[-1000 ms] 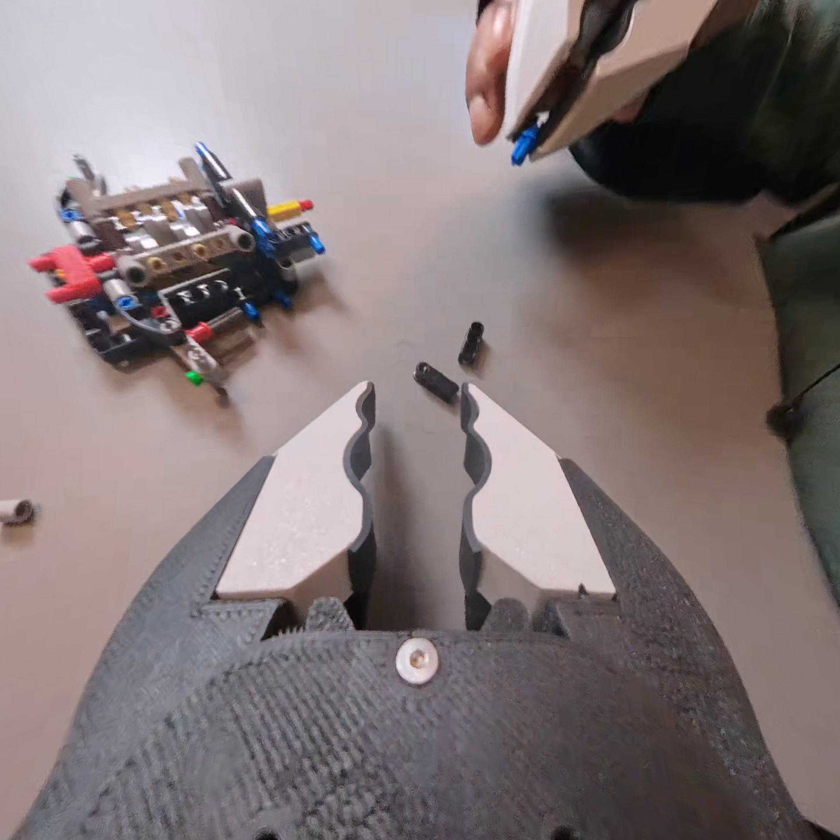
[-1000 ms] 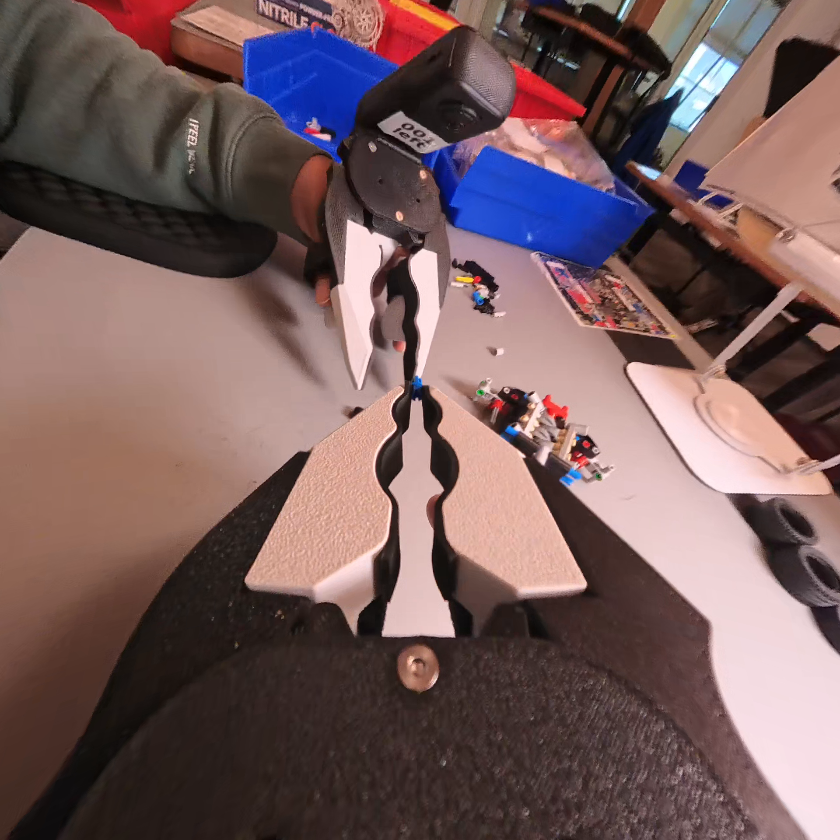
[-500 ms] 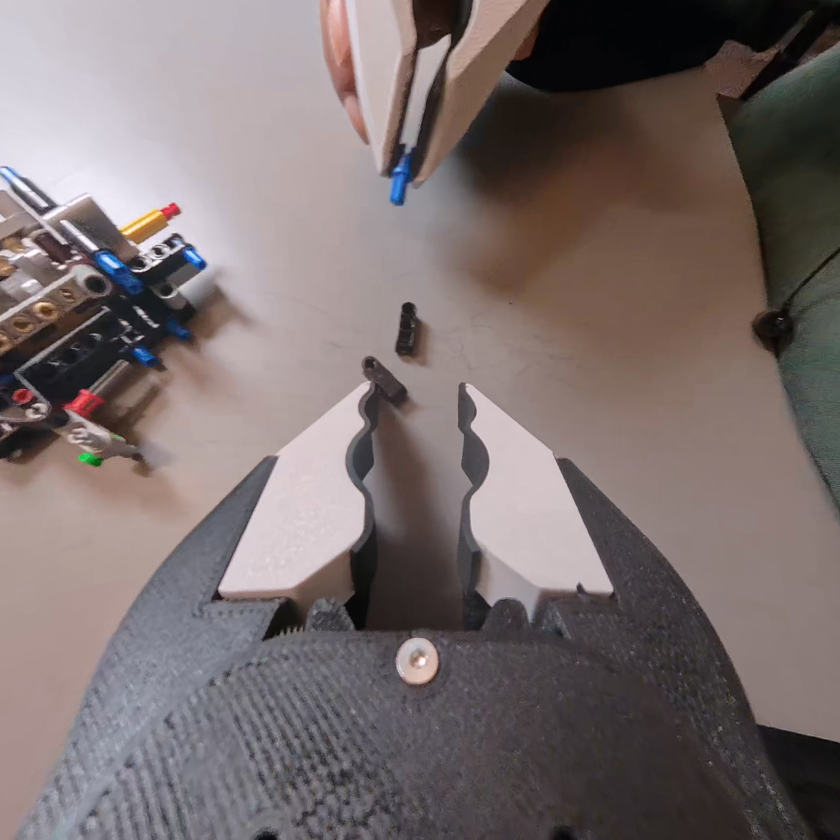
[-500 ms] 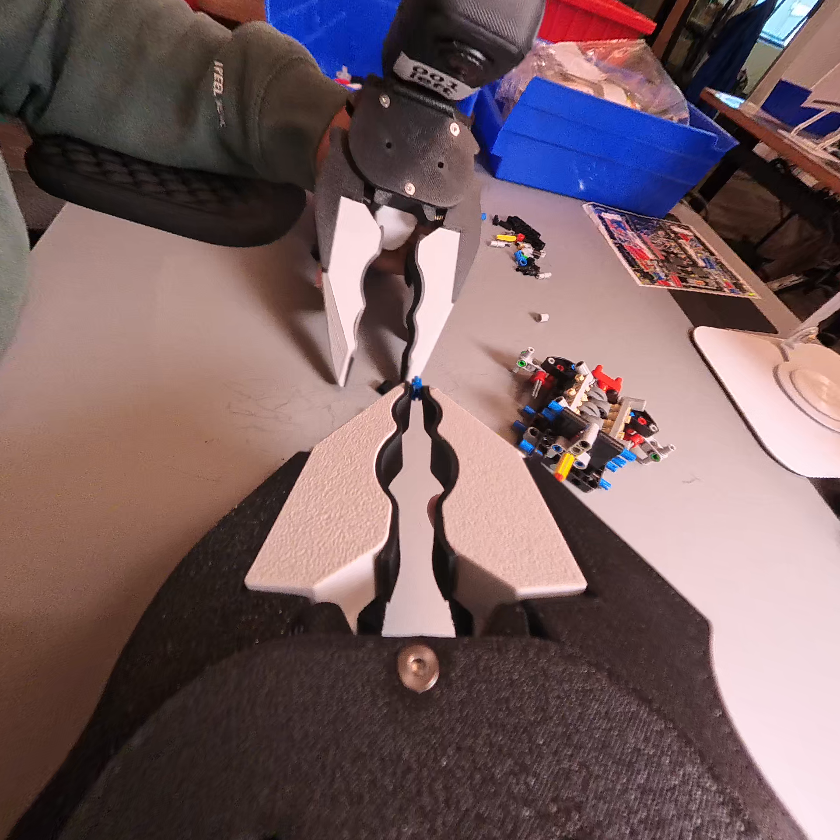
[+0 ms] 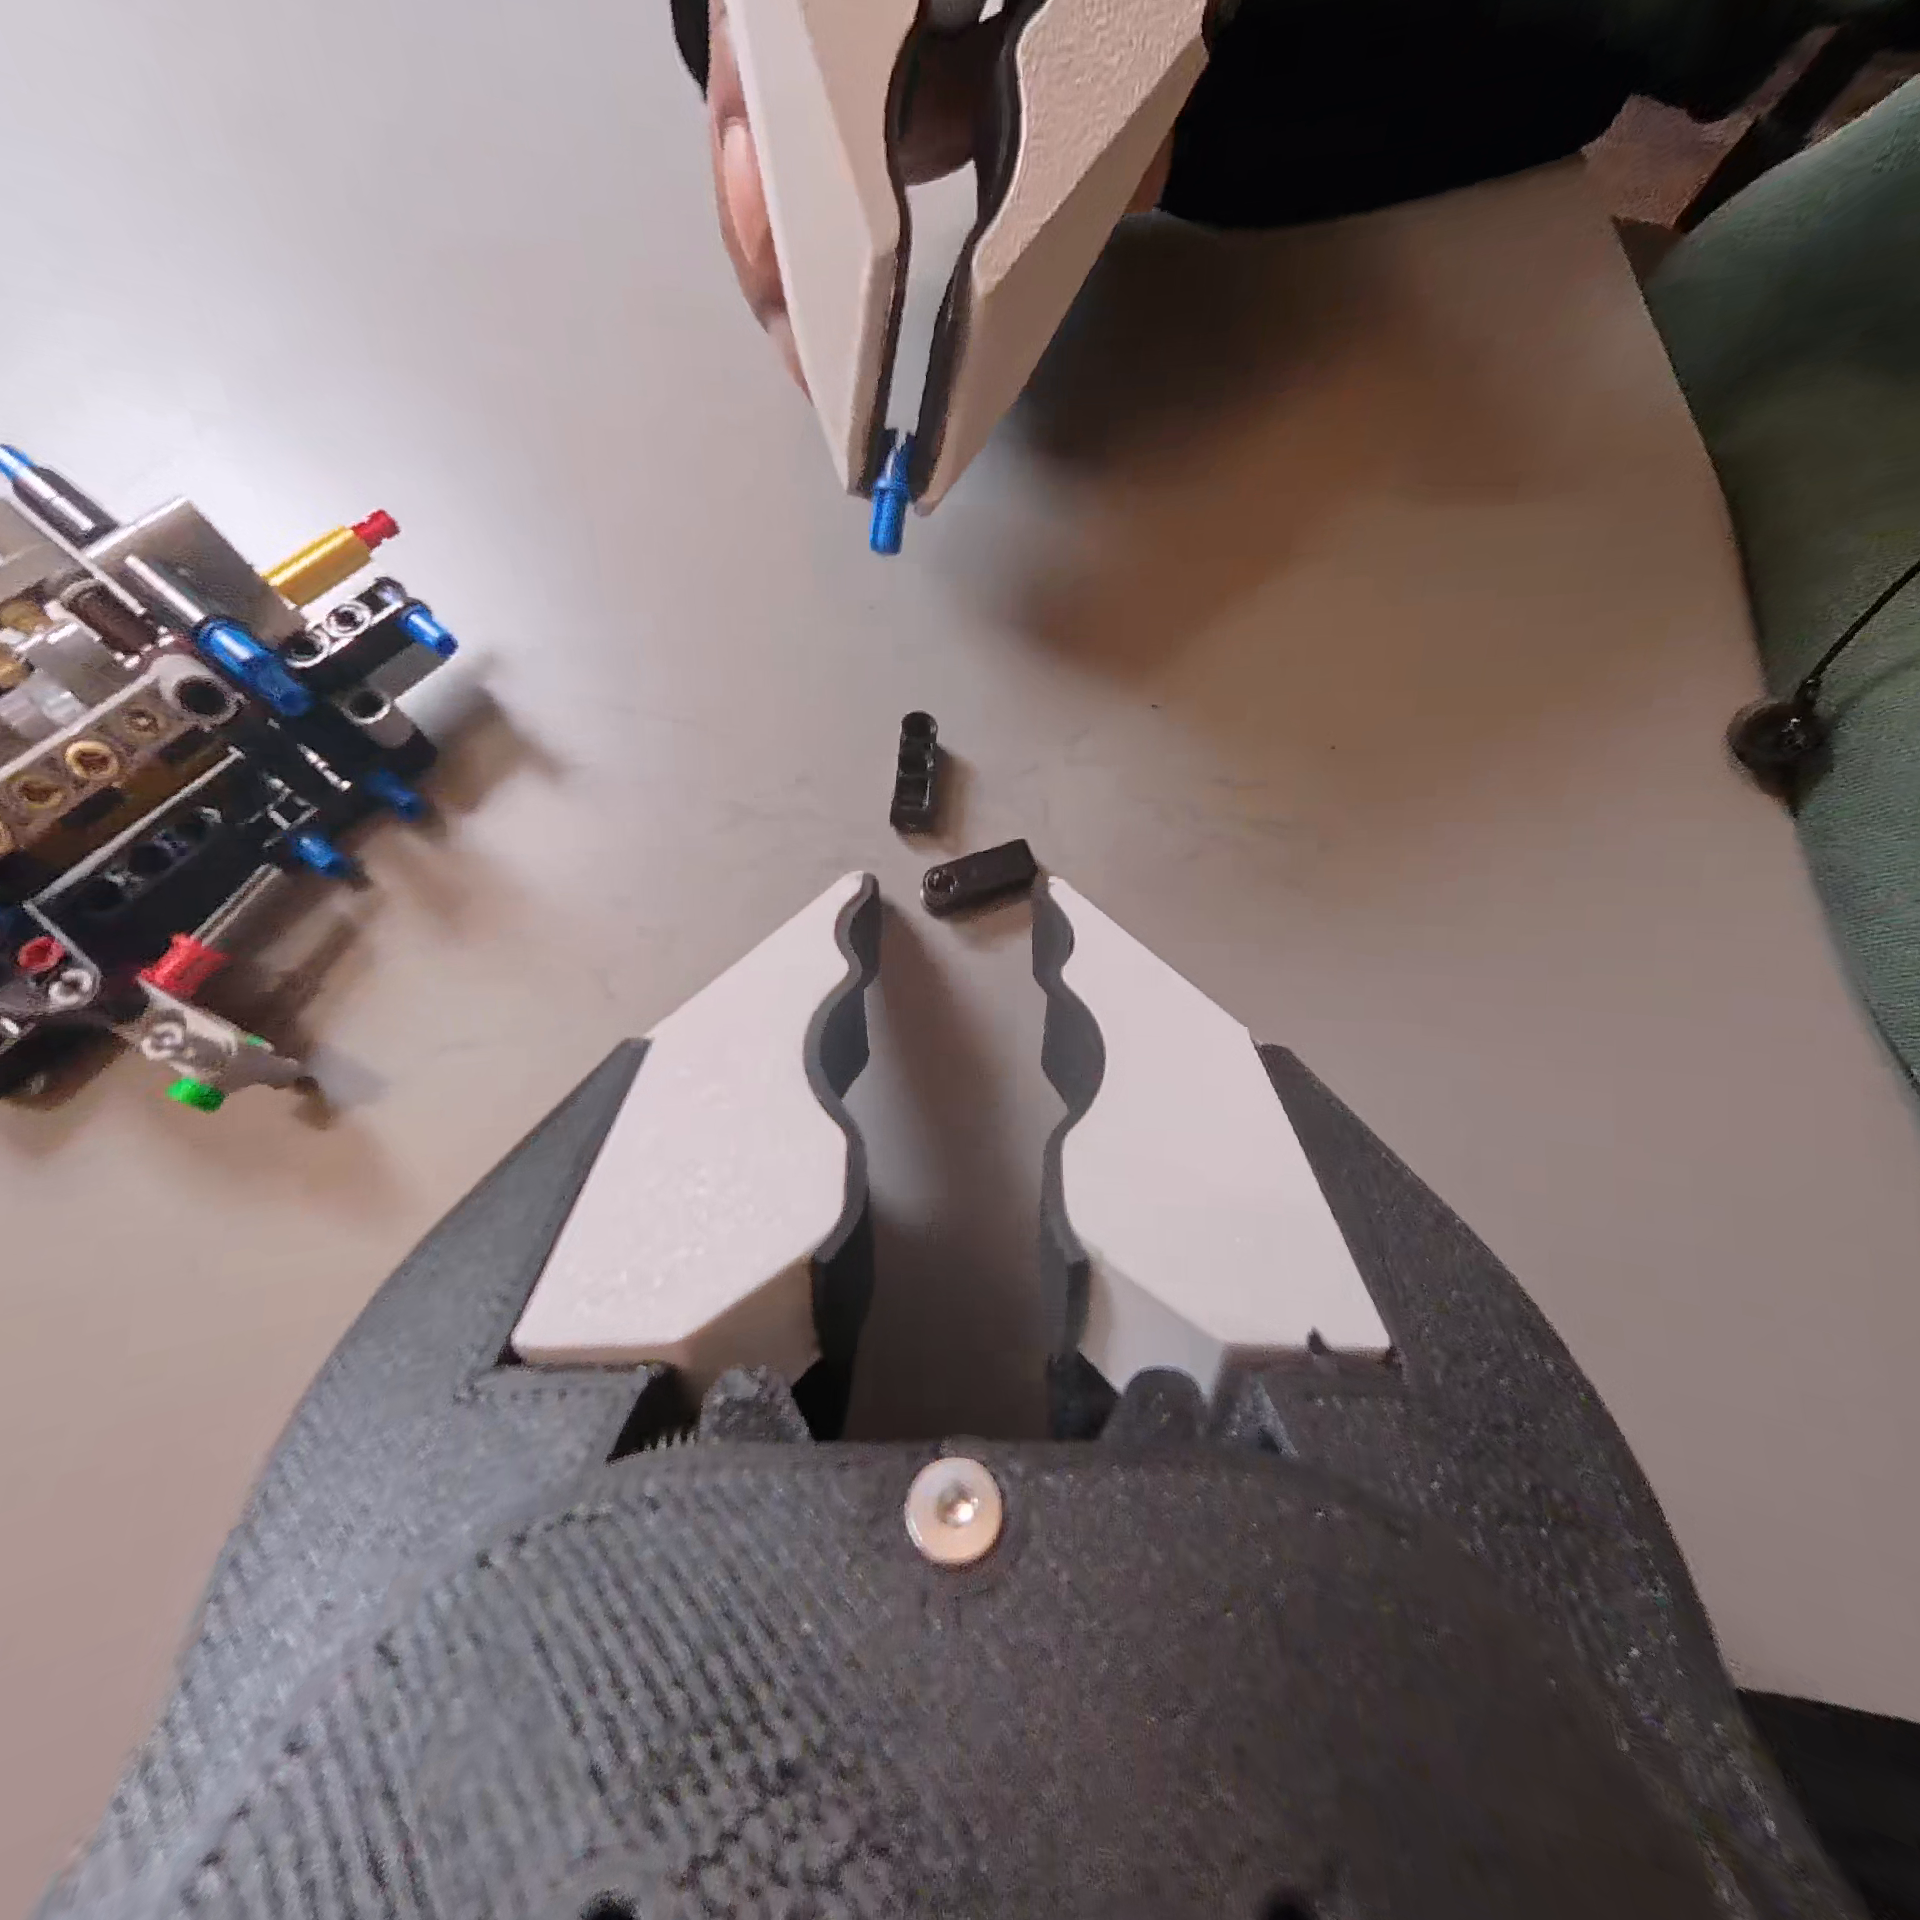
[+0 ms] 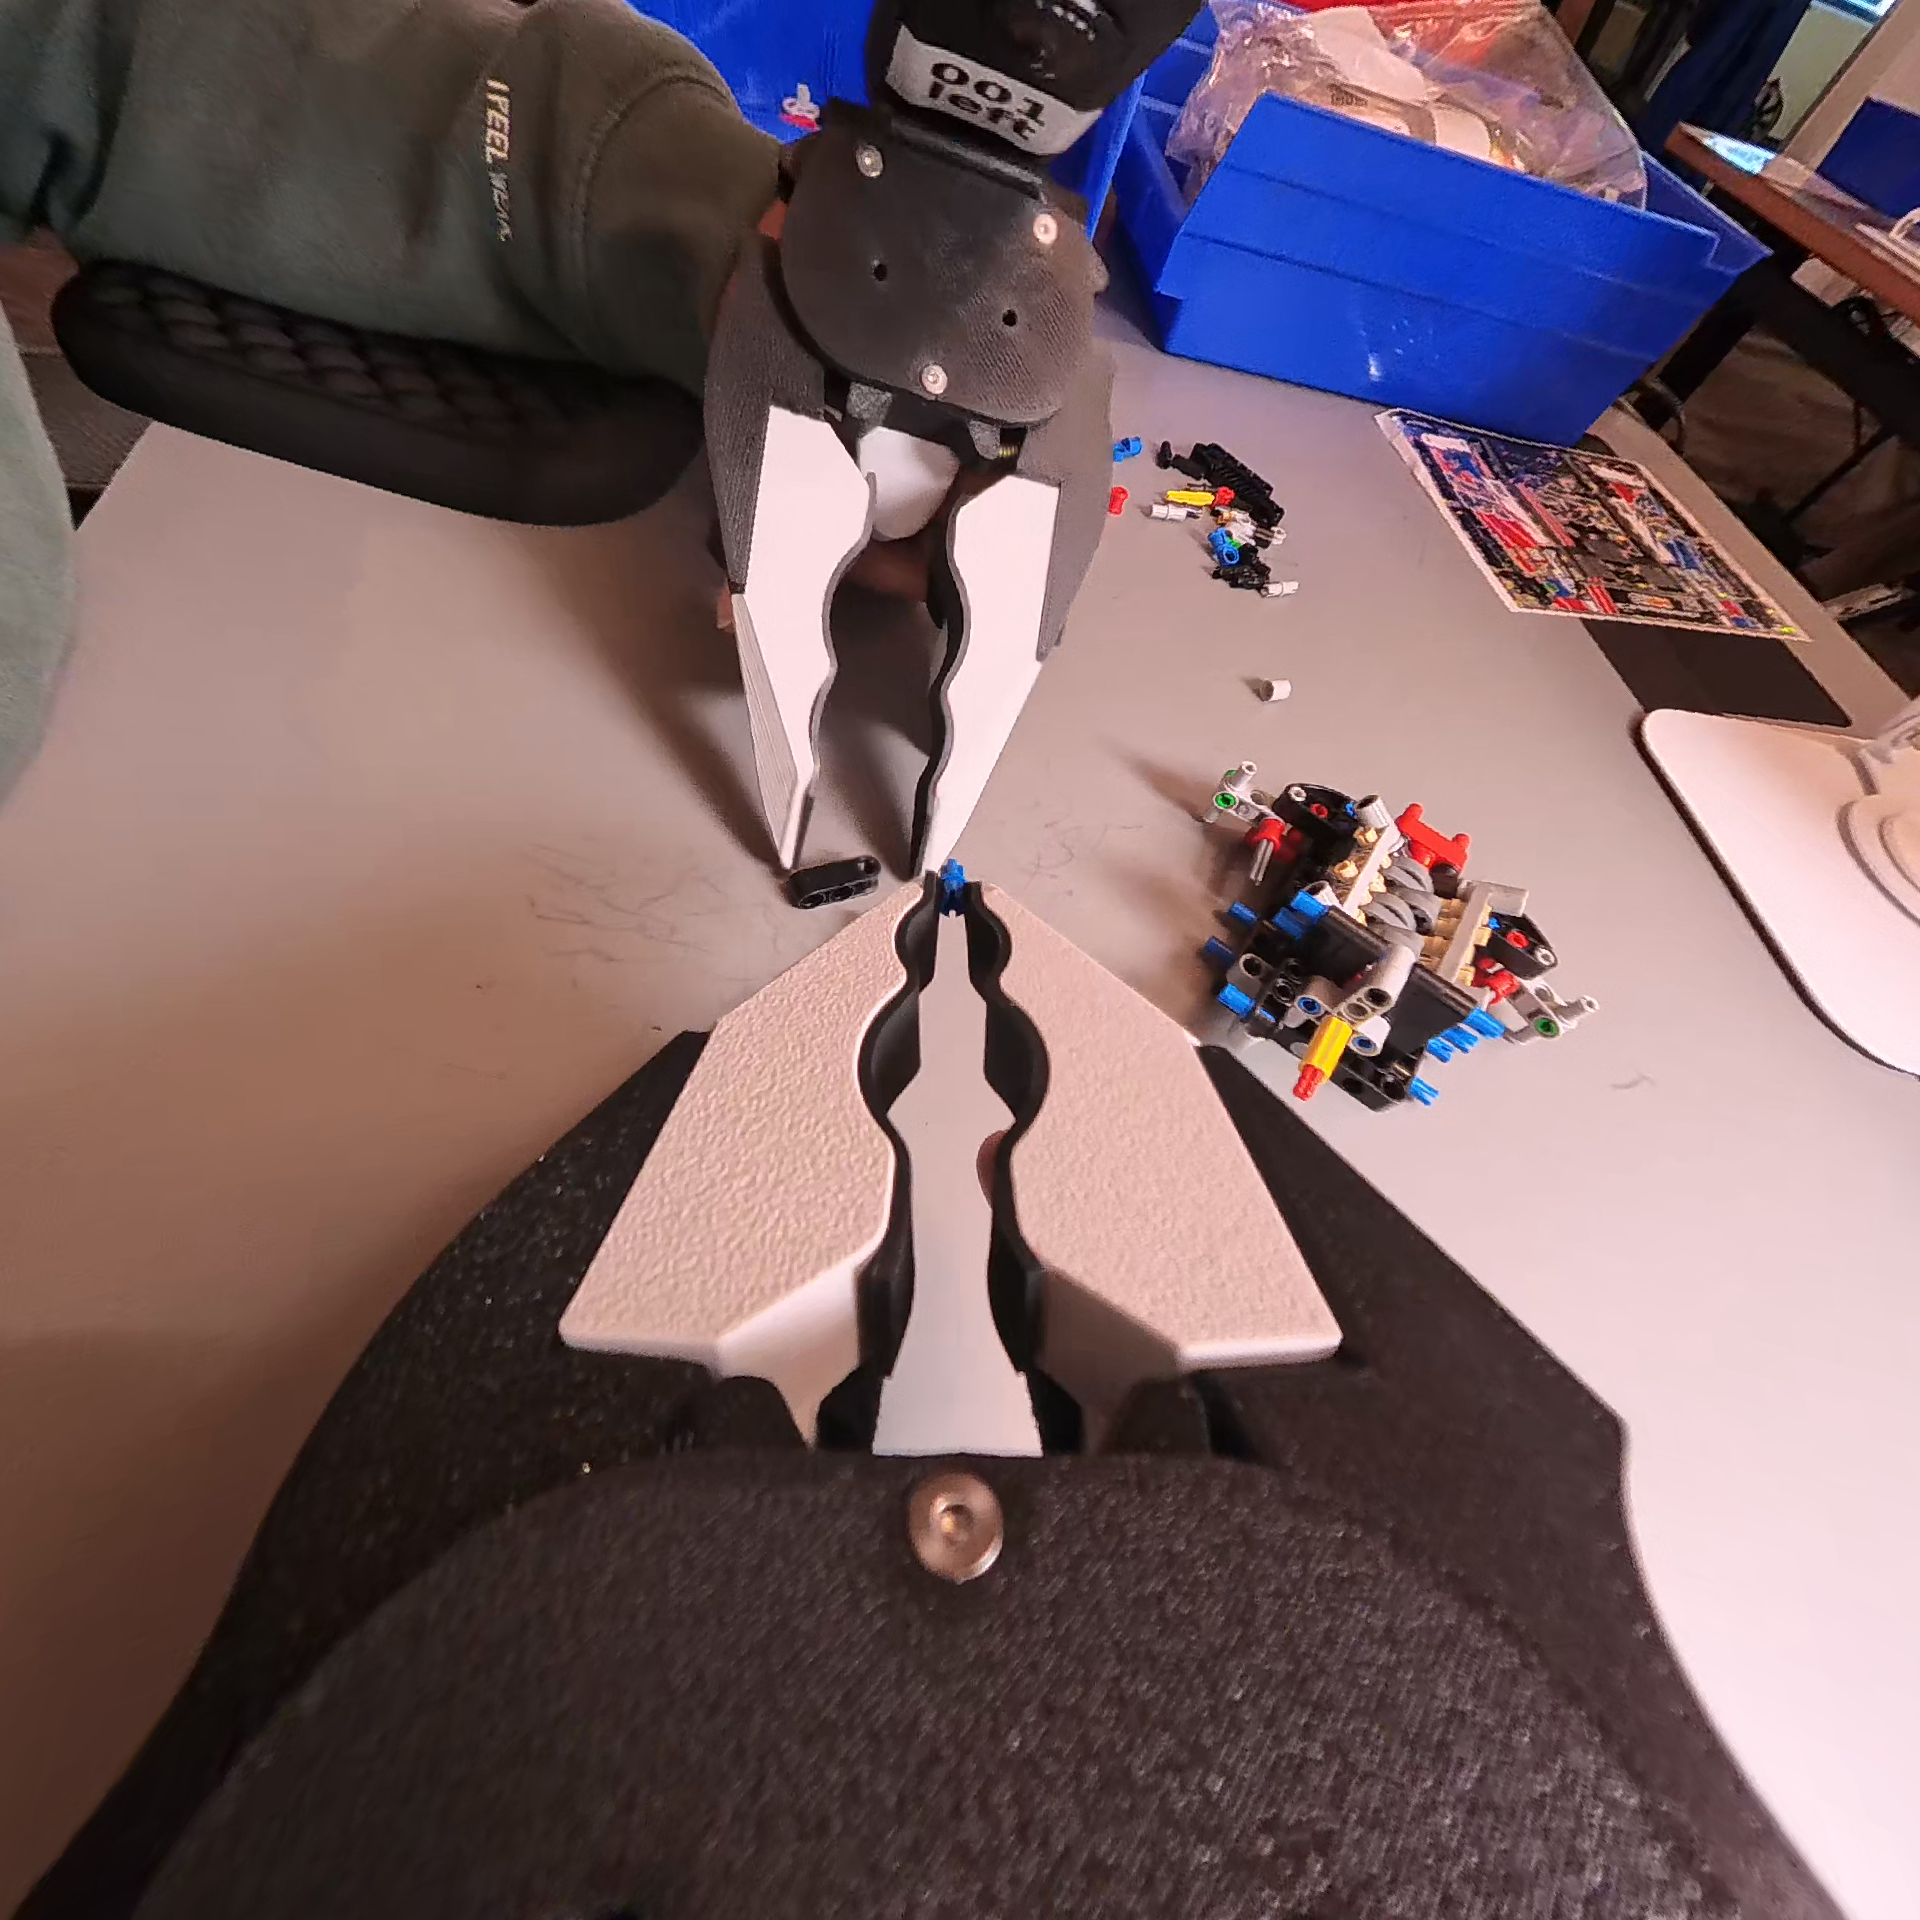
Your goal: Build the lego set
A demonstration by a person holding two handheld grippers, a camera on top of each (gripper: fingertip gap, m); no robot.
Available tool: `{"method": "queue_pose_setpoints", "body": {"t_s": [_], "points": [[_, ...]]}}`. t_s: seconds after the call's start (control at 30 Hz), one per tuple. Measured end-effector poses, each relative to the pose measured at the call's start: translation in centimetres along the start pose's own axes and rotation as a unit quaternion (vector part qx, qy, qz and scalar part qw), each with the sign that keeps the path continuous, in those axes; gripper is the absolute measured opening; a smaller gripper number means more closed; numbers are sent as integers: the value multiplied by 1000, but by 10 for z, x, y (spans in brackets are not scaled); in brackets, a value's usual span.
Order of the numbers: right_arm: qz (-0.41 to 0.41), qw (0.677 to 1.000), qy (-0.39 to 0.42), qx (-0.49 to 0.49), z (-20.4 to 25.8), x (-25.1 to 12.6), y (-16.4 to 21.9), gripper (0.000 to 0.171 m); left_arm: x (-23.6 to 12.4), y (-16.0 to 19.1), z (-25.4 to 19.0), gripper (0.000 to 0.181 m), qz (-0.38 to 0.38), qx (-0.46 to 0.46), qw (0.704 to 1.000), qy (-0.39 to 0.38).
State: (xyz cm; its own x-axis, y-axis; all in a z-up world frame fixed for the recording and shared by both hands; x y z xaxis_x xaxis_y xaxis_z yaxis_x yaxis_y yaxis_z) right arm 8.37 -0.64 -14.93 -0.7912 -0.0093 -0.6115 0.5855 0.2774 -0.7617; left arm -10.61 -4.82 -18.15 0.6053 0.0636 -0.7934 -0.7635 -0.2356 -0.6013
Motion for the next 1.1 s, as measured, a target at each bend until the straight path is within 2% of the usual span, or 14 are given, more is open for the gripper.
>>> {"method": "queue_pose_setpoints", "body": {"t_s": [0.37, 0.63, 1.1], "points": [[4, 1000, -6, -4, 2, 0, 0, 3, 1, 2, -13, 12, 6, 19, 999, 28], [23, 998, -53, -17, 13, 4, -5, 3, 6, -4, -17, 5, 8, 26, 1000, 13], [191, 975, -103, -39, 27, 26, -17, 3, 16, -17, -27, 4, 7, 26, 1000, -12]]}}
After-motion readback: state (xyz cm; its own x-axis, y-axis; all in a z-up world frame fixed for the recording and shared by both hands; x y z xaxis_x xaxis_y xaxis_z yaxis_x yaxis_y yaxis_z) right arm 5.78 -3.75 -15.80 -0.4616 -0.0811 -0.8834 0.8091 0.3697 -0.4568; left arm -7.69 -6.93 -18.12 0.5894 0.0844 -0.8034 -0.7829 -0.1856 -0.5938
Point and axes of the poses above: each gripper's, where its closed fingertips meet, x out along the fingers, y out of its underside, z = x × y across the jaws, the point moved 10 cm from there along -x, back along the fingers, and after that the axes turned 13 degrees about z, right-handed, at the moved point
